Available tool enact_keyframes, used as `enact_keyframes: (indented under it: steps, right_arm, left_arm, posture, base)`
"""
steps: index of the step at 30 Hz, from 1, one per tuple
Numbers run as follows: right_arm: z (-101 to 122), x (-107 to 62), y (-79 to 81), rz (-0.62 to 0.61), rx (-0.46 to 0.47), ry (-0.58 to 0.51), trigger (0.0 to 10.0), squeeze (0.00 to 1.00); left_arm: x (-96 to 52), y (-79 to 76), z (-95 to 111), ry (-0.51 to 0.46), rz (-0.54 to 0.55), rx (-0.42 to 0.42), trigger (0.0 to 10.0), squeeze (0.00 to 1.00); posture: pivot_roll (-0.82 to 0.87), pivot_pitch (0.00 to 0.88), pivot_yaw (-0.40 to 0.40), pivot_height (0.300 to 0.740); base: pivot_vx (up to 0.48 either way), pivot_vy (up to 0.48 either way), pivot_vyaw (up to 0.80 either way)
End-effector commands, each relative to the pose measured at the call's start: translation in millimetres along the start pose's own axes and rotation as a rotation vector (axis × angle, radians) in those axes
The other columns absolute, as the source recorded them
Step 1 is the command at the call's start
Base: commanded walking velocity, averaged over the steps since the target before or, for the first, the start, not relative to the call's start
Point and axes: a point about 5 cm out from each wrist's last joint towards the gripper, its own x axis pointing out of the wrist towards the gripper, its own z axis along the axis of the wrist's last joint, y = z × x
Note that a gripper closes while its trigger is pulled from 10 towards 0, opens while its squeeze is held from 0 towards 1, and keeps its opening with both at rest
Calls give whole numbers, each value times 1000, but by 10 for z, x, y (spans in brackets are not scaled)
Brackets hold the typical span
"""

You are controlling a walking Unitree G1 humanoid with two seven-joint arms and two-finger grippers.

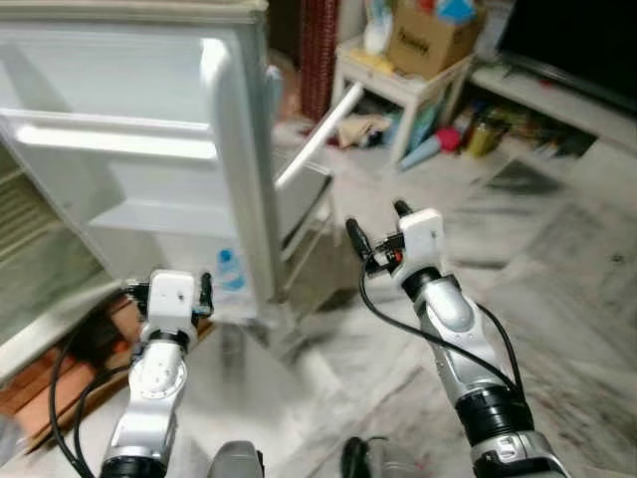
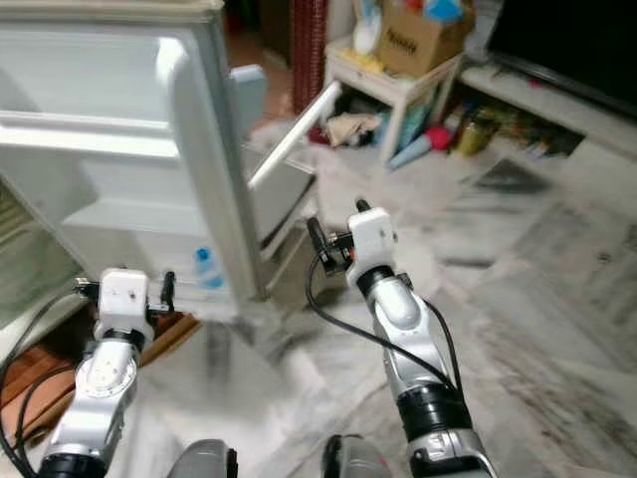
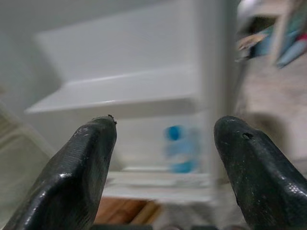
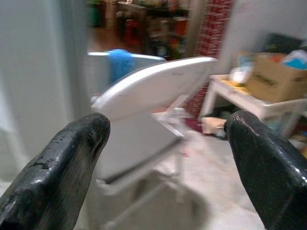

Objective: Restocking fridge

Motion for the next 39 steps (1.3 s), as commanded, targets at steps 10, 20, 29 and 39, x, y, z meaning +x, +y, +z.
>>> enact_keyframes:
  steps: [10, 20, 29, 39]
  right_arm:
    - [67, 40, 154, 77, 19, -48, 10000, 0]
    - [50, -34, -19, -30, 12, -49, 10000, 0]
    - [-138, -356, -324, -237, 33, 24, 10000, 0]
    - [-203, -451, -273, -187, 65, 54, 10000, 0]
  left_arm:
    - [-20, 151, -39, 20, 65, 14, 10000, 0]
    - [-97, 348, -34, -27, 110, -90, 10000, 0]
    - [-245, 548, -50, -3, 79, -152, 10000, 0]
    - [-368, 155, 120, -86, -11, -150, 10000, 0]
  posture:
    - [99, 46, -4, 740]
    - [102, 32, -12, 740]
    - [99, 29, 12, 740]
    - [95, 26, 20, 740]
  base:
    - [0, -480, 788]
    - [0, -192, 666]
    - [0, 0, 0]
    - [0, 0, 0]
